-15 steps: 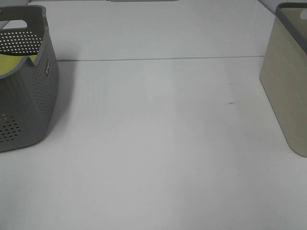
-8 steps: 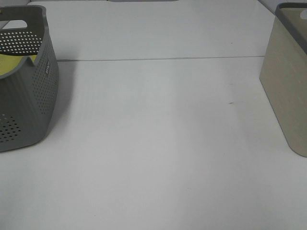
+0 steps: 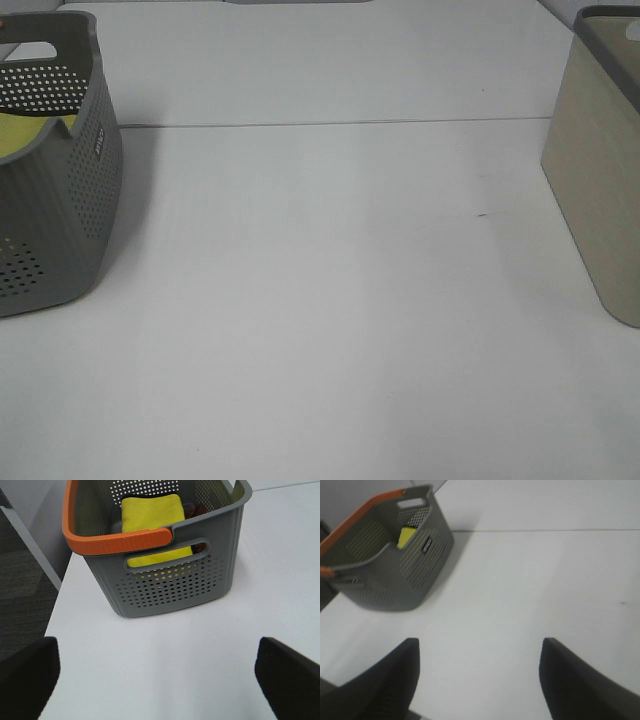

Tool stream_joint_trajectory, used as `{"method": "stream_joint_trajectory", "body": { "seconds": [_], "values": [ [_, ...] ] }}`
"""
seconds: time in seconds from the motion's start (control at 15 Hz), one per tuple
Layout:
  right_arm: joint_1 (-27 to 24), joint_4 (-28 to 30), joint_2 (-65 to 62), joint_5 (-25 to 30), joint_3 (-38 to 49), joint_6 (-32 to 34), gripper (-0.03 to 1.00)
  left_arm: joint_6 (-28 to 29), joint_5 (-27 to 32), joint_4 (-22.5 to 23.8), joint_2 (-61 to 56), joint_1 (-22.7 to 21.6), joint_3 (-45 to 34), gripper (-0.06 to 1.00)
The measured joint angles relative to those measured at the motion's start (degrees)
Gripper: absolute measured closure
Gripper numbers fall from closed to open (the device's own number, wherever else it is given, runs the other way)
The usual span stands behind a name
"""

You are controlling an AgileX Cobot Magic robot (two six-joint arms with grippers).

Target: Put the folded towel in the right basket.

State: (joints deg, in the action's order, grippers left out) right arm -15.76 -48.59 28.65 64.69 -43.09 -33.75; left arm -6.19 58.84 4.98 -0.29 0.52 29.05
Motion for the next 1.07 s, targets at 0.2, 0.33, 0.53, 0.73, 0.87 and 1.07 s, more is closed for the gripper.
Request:
{"method": "stream_joint_trajectory", "body": {
  "seconds": [0.2, 0.33, 0.53, 0.73, 0.87, 1.07],
  "values": [
    [9.1, 11.9, -5.5, 3.9, 0.1, 8.6, 0.30, 0.0, 0.0, 0.0, 0.0, 0.0, 0.0, -0.04],
    [11.9, 21.4, -10.6, 4.8, 0.1, 16.2, 0.30, 0.0, 0.0, 0.0, 0.0, 0.0, 0.0, -0.04],
    [12.6, 26.6, -19.8, 4.9, 0.2, 21.7, 0.30, 0.0, 0.0, 0.0, 0.0, 0.0, 0.0, -0.04],
    [15.1, 29.1, -23.5, 5.3, 0.7, 24.0, 0.30, 0.0, 0.0, 0.0, 0.0, 0.0, 0.0, -0.04],
    [17.6, 35.0, -23.5, 5.4, 1.6, 26.1, 0.30, 0.0, 0.0, 0.0, 0.0, 0.0, 0.0, -0.04],
    [19.4, 45.3, -23.5, 5.4, 6.8, 29.6, 0.30, 0.0, 0.0, 0.0, 0.0, 0.0, 0.0, -0.04]
  ]
}}
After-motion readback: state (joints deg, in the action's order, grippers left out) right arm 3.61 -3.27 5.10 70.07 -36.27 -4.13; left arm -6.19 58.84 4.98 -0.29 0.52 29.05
